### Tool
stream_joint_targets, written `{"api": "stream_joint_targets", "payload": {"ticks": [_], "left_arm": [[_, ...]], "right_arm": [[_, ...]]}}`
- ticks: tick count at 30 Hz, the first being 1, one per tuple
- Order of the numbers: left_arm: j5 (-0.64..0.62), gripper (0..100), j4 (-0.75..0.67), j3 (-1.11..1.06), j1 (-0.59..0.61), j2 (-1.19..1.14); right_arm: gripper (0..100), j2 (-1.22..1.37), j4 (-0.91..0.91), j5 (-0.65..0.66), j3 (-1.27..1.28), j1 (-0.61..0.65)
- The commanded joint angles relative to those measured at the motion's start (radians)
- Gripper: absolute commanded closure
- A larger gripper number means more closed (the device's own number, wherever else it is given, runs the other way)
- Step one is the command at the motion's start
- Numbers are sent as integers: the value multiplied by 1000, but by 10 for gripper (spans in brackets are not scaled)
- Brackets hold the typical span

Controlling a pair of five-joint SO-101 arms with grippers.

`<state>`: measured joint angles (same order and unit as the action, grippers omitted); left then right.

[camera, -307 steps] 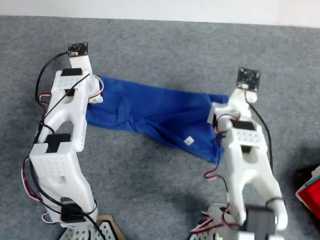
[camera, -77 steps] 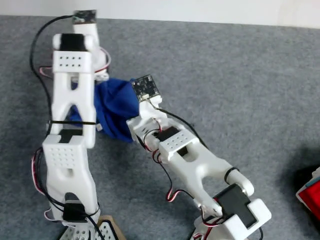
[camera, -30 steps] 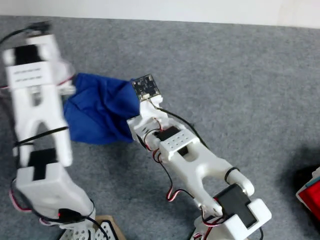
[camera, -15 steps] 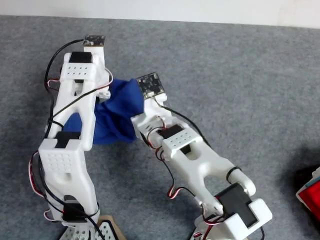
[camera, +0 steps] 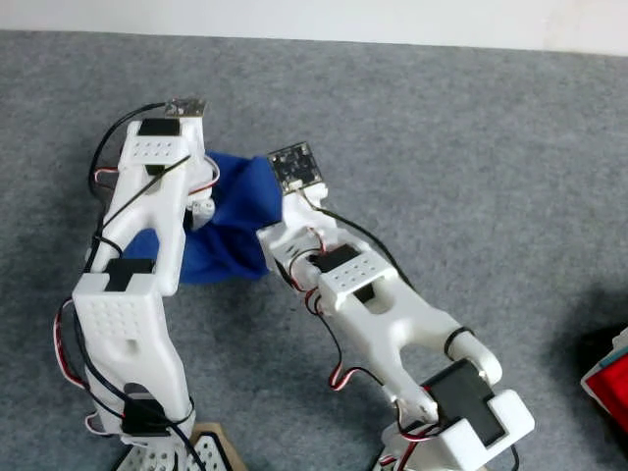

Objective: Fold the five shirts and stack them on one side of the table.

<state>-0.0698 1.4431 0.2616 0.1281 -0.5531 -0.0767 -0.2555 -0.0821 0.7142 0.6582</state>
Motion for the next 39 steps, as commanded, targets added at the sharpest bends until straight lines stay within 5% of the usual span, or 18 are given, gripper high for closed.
{"api": "stream_joint_targets", "payload": {"ticks": [1,20,29,35,39], "left_arm": [[8,994,66,13,56,18],[14,994,170,30,377,19],[8,994,216,31,232,81],[5,994,298,58,48,367],[5,994,298,51,53,572]], "right_arm": [[991,-4,16,14,-10,-15],[991,-4,16,43,-5,-15],[991,-4,16,44,-5,-13],[991,-4,16,44,-5,-10],[991,-4,16,46,-7,-13]]}}
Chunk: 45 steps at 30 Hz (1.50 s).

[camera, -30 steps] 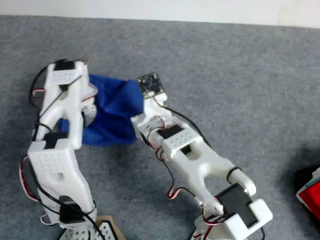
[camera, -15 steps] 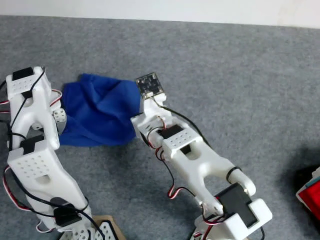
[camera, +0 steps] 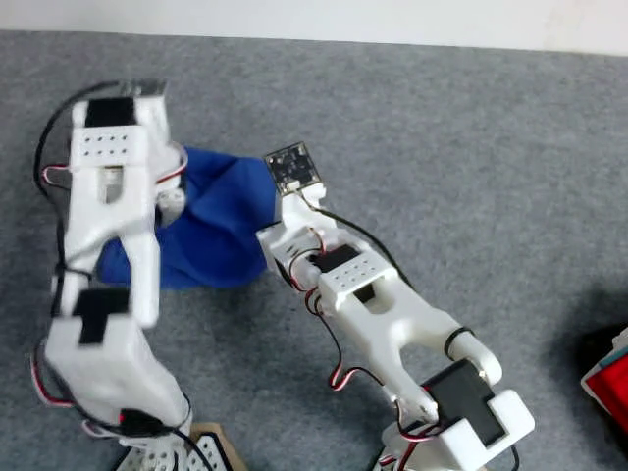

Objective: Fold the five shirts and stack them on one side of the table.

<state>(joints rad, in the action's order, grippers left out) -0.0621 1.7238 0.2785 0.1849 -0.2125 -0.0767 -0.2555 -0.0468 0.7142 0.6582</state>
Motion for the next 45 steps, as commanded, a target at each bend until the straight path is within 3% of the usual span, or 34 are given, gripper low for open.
{"api": "stream_joint_targets", "payload": {"ticks": [1,5,11,16,27,37,45], "left_arm": [[-3,994,15,21,13,257],[-2,994,-74,-151,50,265],[-2,994,-419,-469,94,189],[-2,994,-559,-503,105,85],[-5,994,-582,-223,102,-1],[-3,994,-649,-246,58,-142],[-2,994,-468,-145,113,-222]], "right_arm": [[991,-4,16,11,-7,-13],[991,-4,16,12,-7,-12],[991,-2,16,12,-7,-12],[991,-2,16,12,-5,-12],[991,-2,16,12,-5,-12],[991,-2,16,14,-5,-12],[991,-2,16,14,-5,-12]]}}
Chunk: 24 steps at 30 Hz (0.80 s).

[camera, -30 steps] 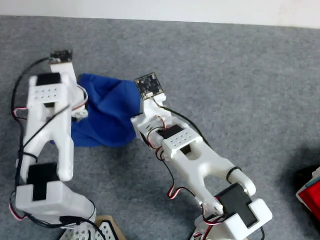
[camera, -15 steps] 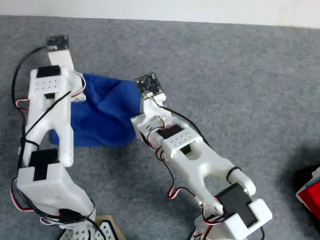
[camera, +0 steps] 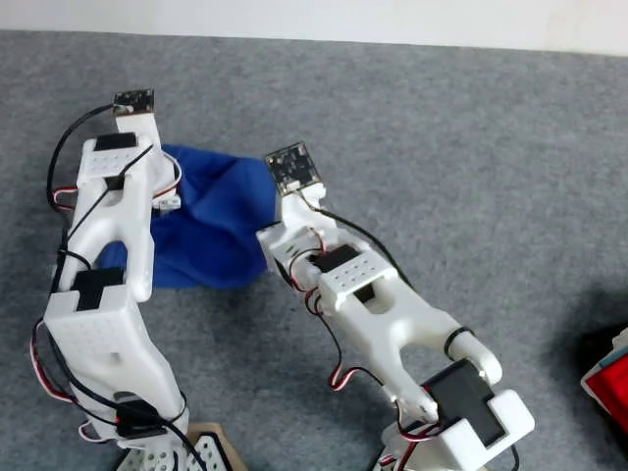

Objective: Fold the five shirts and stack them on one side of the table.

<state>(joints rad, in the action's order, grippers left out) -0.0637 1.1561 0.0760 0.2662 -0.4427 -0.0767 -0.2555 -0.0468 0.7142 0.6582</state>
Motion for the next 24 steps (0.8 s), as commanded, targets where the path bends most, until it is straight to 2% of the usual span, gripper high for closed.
{"api": "stream_joint_targets", "payload": {"ticks": [1,7,24], "left_arm": [[0,994,126,64,39,8],[0,994,239,84,90,8],[0,994,281,85,157,28]], "right_arm": [[991,-2,16,14,-5,-12],[991,-2,16,14,-5,-12],[990,-1,16,14,-5,-13]]}}
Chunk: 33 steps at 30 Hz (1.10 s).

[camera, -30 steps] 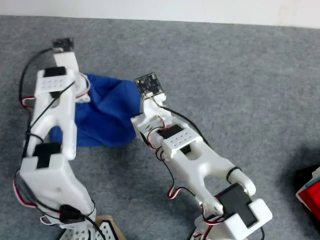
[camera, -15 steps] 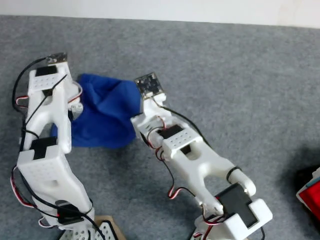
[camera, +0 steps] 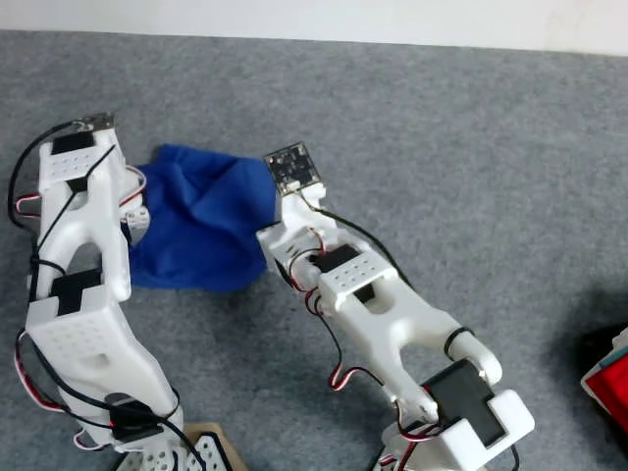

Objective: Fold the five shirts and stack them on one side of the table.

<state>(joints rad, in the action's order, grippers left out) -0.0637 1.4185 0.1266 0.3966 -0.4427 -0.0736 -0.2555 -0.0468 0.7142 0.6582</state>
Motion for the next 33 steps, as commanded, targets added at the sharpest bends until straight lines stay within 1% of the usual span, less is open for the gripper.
{"api": "stream_joint_targets", "payload": {"ticks": [1,3,9,14,17,21,25,28,30,33], "left_arm": [[0,994,26,35,33,47],[0,994,46,33,41,88],[5,994,163,25,87,209],[6,994,269,24,94,229],[6,994,284,24,94,223],[2,994,269,36,88,226],[-2,994,137,119,-1,216],[-2,994,72,82,-76,196],[-2,994,54,65,-97,165],[-2,994,14,58,-96,101]], "right_arm": [[990,-4,16,14,-5,-13],[990,-4,16,14,-5,-13],[990,-4,16,14,-5,-13],[990,-4,16,14,-5,-13],[990,-4,16,14,-5,-13],[990,-4,16,14,-5,-13],[990,-4,16,14,-5,-13],[990,-4,16,14,-5,-13],[990,-4,16,14,-5,-13],[990,-4,16,14,-5,-13]]}}
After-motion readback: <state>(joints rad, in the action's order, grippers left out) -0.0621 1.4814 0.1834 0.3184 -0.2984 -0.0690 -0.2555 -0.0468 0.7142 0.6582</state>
